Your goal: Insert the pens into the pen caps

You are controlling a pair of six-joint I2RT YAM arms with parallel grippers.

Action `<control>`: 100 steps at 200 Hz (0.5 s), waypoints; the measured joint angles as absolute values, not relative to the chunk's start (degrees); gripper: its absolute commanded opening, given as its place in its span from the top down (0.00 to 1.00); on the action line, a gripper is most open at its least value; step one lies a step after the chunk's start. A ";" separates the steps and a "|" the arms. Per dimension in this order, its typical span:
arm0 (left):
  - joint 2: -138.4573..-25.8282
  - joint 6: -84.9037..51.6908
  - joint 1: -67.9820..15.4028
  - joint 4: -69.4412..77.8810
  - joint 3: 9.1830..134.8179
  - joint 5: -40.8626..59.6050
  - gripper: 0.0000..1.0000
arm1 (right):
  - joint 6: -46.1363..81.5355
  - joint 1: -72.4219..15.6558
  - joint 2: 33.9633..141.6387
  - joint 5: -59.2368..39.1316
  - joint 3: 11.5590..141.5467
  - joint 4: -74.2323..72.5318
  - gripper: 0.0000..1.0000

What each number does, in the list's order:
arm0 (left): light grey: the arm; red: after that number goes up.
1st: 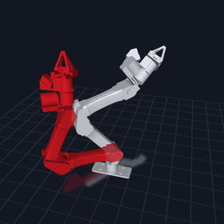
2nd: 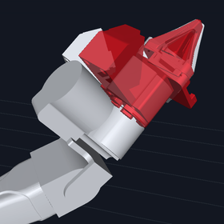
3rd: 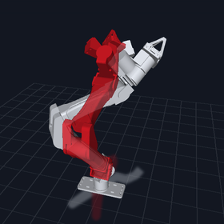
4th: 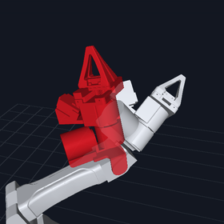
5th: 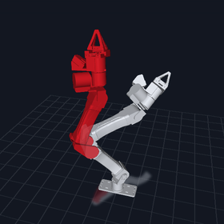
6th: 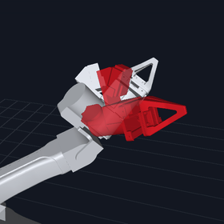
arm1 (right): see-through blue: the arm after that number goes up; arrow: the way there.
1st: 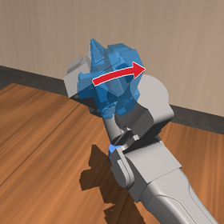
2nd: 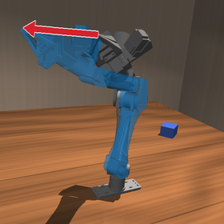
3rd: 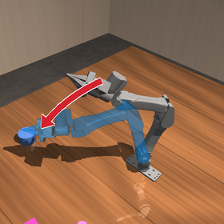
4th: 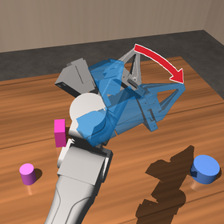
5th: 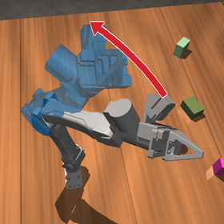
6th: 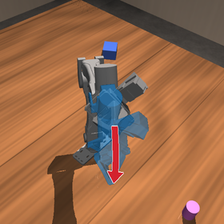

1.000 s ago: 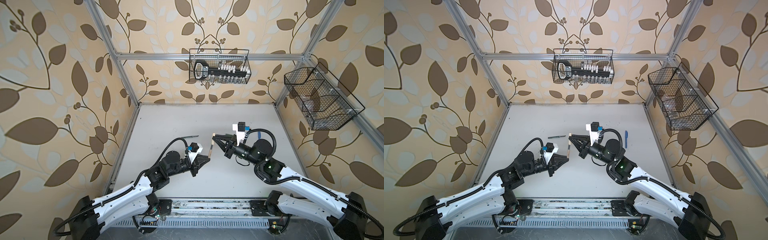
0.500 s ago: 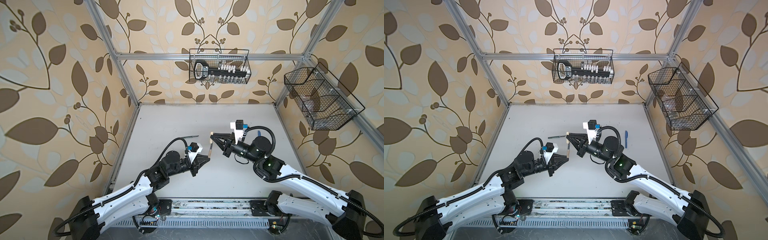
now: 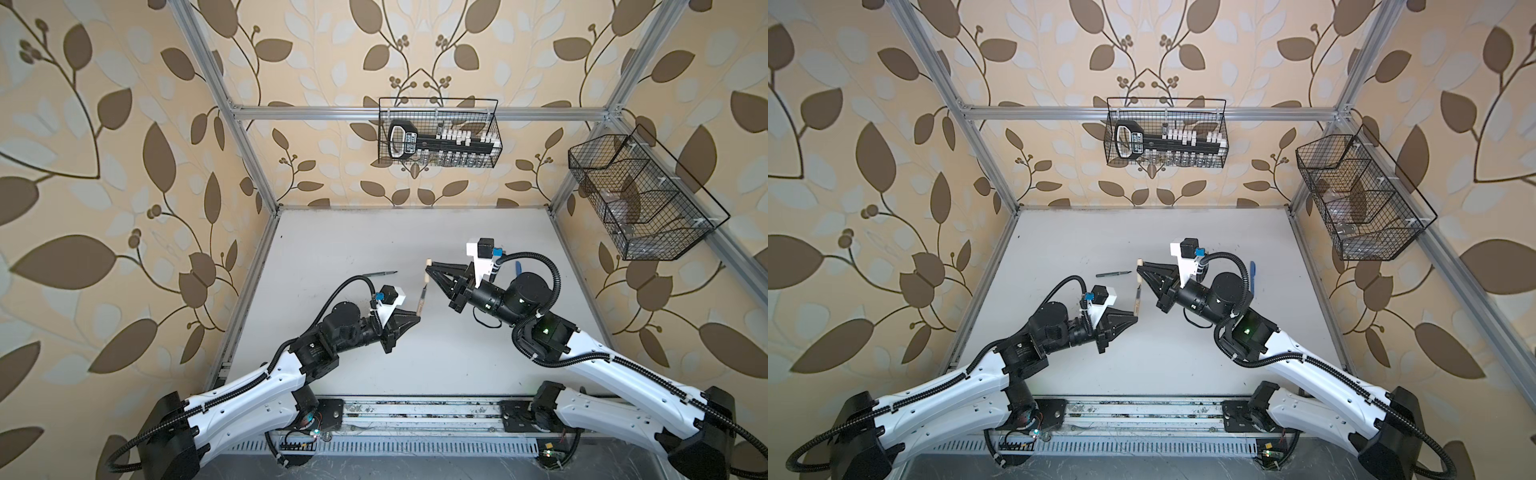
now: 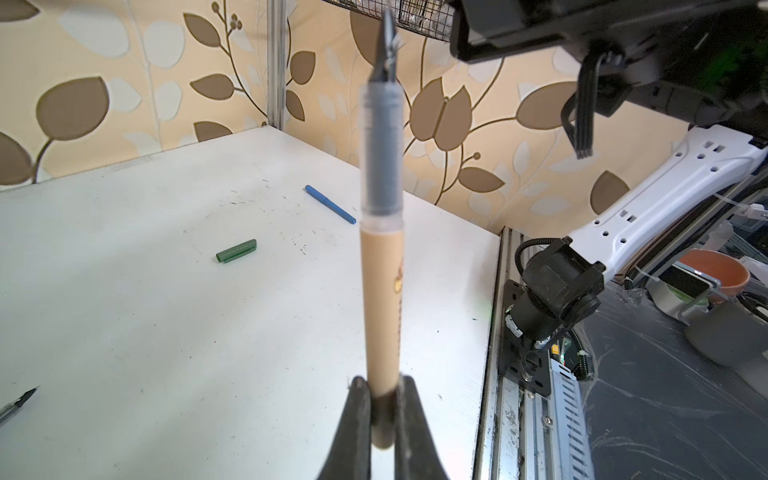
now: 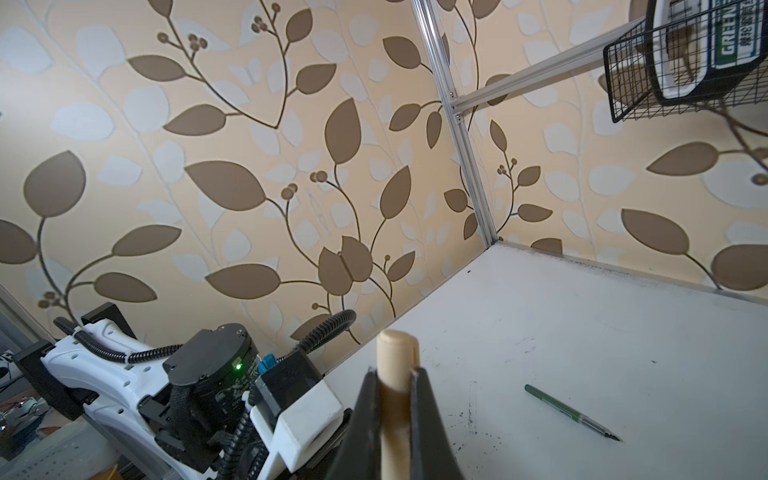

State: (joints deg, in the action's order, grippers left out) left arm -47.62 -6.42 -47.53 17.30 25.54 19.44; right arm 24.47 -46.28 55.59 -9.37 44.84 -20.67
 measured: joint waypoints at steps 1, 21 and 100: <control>-47.62 -6.39 -47.53 17.30 25.54 19.44 1.00 | 24.40 -46.24 55.57 -9.37 44.91 -20.64 1.00; -47.62 -6.31 -47.53 17.30 25.54 19.53 1.00 | 24.12 -46.06 55.13 -8.99 45.17 -20.36 1.00; -47.57 -6.28 -47.53 17.30 25.54 19.53 1.00 | 24.60 -46.28 54.92 -8.99 45.15 -19.49 1.00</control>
State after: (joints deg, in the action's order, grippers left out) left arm -47.57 -6.28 -47.53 17.30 25.54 19.53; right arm 24.60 -46.28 54.92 -8.99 45.15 -19.49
